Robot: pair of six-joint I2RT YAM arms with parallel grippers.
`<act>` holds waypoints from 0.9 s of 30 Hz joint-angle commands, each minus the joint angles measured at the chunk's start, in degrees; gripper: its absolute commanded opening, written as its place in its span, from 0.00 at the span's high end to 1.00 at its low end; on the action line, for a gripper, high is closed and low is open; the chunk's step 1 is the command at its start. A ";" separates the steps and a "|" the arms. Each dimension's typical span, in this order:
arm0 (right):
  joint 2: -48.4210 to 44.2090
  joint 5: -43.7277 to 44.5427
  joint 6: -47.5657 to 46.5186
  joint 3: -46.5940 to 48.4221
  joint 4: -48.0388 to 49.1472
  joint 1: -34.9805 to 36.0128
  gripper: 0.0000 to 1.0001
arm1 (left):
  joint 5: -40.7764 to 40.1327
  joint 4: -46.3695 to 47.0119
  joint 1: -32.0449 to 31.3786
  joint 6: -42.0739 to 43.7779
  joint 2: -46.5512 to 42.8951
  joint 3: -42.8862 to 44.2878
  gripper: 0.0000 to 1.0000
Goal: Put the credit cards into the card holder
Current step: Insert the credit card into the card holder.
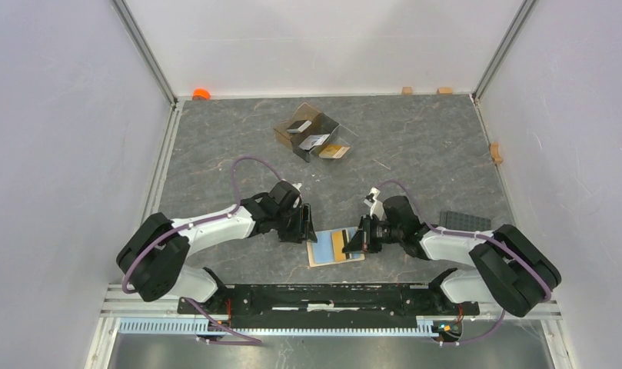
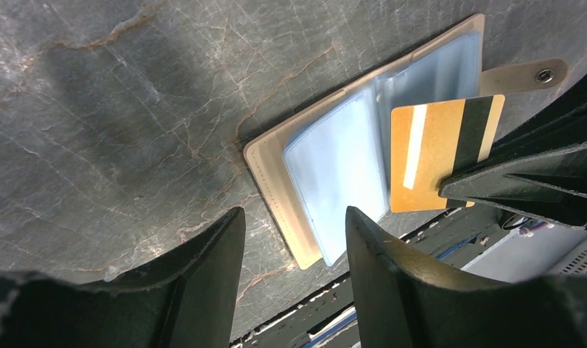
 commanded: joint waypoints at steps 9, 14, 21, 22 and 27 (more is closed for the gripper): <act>3.57 0.88 -0.86 0.56 1.98 -0.27 1.00 | 1.02 0.34 -0.80 0.82 2.38 -0.54 0.49; 4.77 1.09 -0.24 0.53 3.40 -0.28 1.00 | 1.04 0.27 -0.86 1.01 2.80 -0.76 0.55; 6.49 1.68 -0.13 1.08 3.86 -0.27 1.00 | 0.69 0.29 -0.95 1.10 3.14 -1.45 0.61; 6.84 1.75 -0.21 1.11 3.87 -0.27 1.00 | 0.67 0.29 -0.95 1.11 3.21 -1.48 0.61; 8.26 2.38 -0.53 1.04 4.05 -0.27 1.00 | 0.49 0.27 -0.95 1.27 3.30 -1.63 0.63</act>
